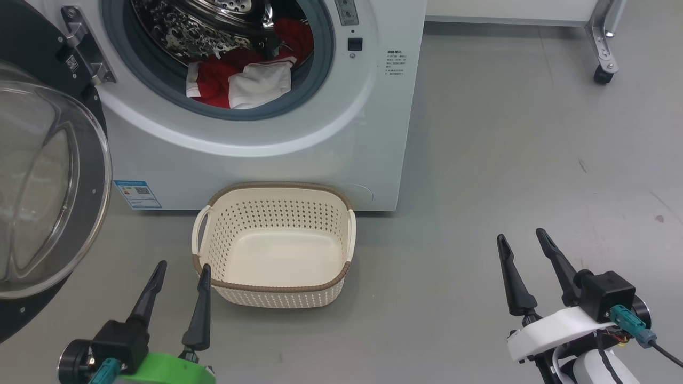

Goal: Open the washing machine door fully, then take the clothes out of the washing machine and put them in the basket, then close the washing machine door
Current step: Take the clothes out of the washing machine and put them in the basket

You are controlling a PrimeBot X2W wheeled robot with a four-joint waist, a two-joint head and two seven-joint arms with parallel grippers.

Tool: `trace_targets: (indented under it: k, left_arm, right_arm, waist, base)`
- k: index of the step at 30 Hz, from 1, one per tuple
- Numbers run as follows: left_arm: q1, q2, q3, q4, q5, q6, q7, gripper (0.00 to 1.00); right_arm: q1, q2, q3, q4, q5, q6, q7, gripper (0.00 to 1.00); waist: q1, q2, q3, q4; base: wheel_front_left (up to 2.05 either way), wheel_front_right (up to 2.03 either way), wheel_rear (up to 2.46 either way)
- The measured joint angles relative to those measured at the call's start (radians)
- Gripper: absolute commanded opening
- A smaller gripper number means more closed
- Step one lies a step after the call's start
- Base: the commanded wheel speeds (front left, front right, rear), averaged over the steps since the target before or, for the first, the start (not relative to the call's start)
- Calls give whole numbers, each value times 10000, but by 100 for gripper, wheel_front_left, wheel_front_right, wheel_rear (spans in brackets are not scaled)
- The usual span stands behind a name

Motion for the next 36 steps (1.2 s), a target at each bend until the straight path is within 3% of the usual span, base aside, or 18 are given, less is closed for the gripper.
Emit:
trace_targets:
  k: [6, 20, 36]
  left_arm:
    - [0, -86, 17, -261, -75, -249, -25, 100]
    - [12, -105, 211, -334, -73, -328, -25, 100]
    - [13, -140, 466, -445, 303, -142, -25, 100]
  right_arm:
    - [0, 6, -19, 2, -13, 2, 0, 100]
    - [-1, 77, -38, 4, -84, 4, 0, 100]
    - [-1, 146, -71, 48, -86, 15, 0, 100]
  waist:
    - [0, 0, 40, 50]
    - [0, 0, 110, 111]
    - [0, 0, 122, 110]
  base:
    - [14, -14, 0]
    - [58, -58, 0]
    - [107, -106, 0]
